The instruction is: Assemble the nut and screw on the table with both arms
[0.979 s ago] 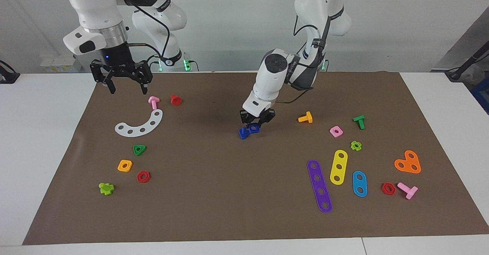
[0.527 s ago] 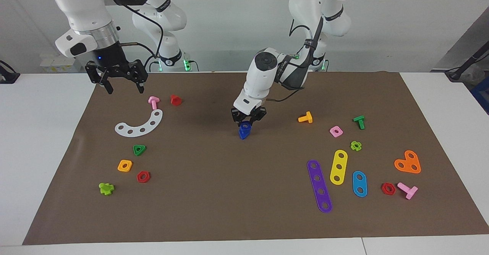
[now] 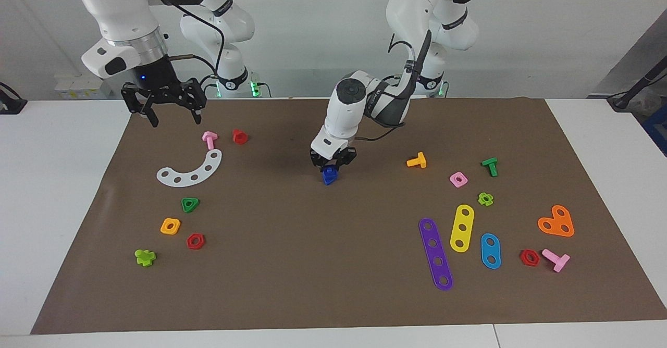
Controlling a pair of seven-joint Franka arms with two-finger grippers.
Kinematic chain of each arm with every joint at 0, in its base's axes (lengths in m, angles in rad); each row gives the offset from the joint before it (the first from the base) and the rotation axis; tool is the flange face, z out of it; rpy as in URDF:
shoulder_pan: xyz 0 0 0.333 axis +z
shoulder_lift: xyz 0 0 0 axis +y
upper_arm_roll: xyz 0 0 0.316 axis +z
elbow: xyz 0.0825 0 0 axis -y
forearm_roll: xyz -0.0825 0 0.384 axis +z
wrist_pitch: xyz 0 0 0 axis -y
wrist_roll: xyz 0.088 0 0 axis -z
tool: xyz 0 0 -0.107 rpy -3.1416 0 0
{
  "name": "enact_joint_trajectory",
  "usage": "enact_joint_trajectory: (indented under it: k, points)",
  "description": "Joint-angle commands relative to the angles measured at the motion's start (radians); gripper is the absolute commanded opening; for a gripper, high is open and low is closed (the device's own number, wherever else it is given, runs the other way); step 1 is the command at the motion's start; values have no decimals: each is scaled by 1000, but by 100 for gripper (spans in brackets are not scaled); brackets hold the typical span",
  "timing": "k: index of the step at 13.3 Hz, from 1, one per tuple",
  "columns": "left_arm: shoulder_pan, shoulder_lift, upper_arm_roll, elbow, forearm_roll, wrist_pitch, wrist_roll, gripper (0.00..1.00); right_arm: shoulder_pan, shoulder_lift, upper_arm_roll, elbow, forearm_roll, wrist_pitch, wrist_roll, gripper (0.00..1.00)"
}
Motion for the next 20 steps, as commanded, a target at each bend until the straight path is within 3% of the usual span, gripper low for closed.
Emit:
enact_joint_trajectory:
  k: [1,2,3,6,10,13,15,18,20]
  points:
    - [-17,-1,18,-25,-8,40,-7,0,-14,-12,6,2,12,-22,-35,100]
    - [-14,-1,20,-17,-7,40,-5,68,-14,-12,5,2,12,-24,-35,100]
    - [-14,-1,21,-7,21,29,-2,100,-17,-13,5,-1,12,-28,-36,100]
    - [9,0,38,108,32,-91,-5,100,-17,-18,5,-1,12,-77,-36,100]
    - [247,-82,78,257,41,-349,36,100,-8,-27,5,1,14,-139,-22,100]
    - [485,-161,83,245,42,-479,261,100,-8,-27,5,-1,14,-127,74,100]
    - [603,-200,83,198,113,-552,437,100,-8,-27,5,-1,14,-127,71,100]
    - [688,-301,81,97,153,-557,552,100,-8,-24,5,-1,14,-96,67,100]
    - [688,-361,81,93,153,-558,555,100,-6,-23,6,-1,12,-79,68,100]
